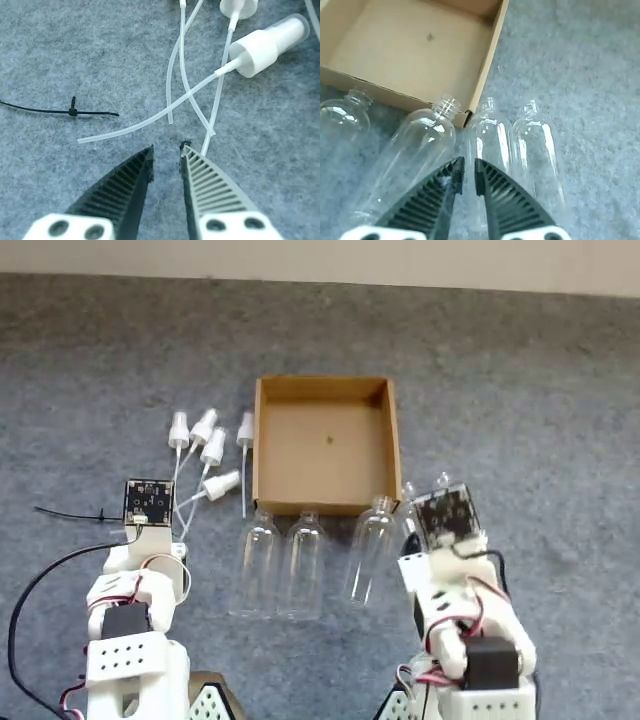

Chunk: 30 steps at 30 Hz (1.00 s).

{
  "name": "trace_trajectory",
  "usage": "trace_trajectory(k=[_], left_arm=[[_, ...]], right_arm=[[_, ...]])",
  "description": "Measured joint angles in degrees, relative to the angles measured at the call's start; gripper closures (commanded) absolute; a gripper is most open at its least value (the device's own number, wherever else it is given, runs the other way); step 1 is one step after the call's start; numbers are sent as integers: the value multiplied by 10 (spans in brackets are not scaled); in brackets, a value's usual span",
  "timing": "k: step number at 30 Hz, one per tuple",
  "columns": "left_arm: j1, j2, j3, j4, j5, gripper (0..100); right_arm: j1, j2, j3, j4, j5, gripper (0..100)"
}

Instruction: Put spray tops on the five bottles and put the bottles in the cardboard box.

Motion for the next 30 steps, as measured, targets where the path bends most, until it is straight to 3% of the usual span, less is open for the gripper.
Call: trace_trajectory(k=[4, 14, 19, 22, 30], left_arm=[[0, 0, 0, 0, 0, 905], [0, 0, 0, 0, 0, 905], [0, 0, 0, 0, 0, 905], [0, 0, 0, 0, 0, 905], [0, 0, 0, 0, 0, 905]], right_arm=[[0, 165, -105, 7, 0, 833], [16, 570, -381, 120, 73, 825], [80, 702, -482, 121, 77, 818], [105, 773, -520, 121, 78, 755], [108, 891, -592, 121, 107, 708]])
